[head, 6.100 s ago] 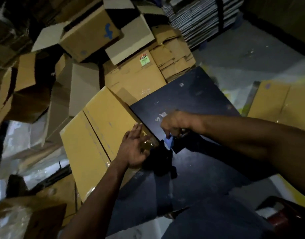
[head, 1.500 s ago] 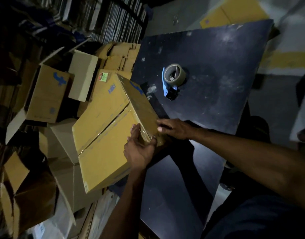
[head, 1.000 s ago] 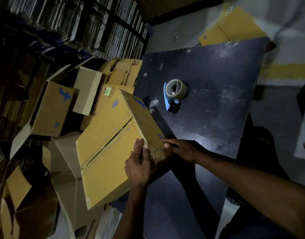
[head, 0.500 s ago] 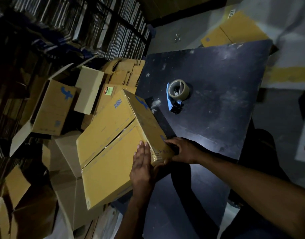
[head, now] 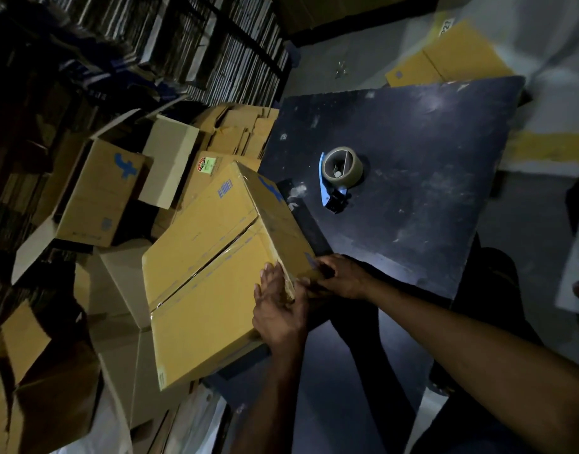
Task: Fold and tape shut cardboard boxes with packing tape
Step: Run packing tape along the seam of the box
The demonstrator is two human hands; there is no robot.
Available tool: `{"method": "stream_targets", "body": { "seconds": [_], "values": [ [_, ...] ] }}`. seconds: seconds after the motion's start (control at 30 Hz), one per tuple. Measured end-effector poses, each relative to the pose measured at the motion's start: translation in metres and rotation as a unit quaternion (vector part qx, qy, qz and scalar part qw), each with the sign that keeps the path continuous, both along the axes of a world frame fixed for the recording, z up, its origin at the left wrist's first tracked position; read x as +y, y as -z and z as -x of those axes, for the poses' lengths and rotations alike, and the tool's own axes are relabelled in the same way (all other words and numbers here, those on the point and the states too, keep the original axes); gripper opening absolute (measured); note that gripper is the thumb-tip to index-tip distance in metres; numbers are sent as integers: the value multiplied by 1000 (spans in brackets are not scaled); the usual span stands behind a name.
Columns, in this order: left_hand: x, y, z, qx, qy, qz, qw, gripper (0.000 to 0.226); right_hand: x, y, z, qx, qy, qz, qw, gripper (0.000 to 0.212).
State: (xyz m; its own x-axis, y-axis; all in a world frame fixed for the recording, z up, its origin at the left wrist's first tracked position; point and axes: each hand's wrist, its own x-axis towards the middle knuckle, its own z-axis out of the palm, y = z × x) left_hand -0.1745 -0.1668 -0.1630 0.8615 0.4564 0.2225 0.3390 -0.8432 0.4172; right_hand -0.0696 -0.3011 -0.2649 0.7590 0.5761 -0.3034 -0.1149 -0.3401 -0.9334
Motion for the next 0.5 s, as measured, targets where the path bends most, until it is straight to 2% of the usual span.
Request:
{"method": "stream_targets", "body": {
  "seconds": [0.07, 0.17, 0.27, 0.37, 0.43, 0.5],
  "values": [
    [-4, 2, -3, -6, -22, 38, 999, 65, 1, 1, -2, -3, 1, -7, 1000, 84],
    [-9, 2, -3, -11, -44, 39, 998, 54, 0, -2, -3, 5, -20, -17, 1000, 82],
    [-6, -2, 2, 2, -80, 13, 997, 47, -4, -11, 2, 5, -44, -4, 999, 92],
    [10, -5, 21, -20, -39, 35, 998, 37, -7, -19, 10, -2, -79, 16, 997, 106],
    [14, -10, 43, -23, -9, 69, 997, 31, -13, -26, 17, -25, -119, 37, 992, 92],
    [14, -10, 72, -39, 29, 38, 998, 28, -22, -38, 18, -80, -154, 60, 983, 75]
  ]
}}
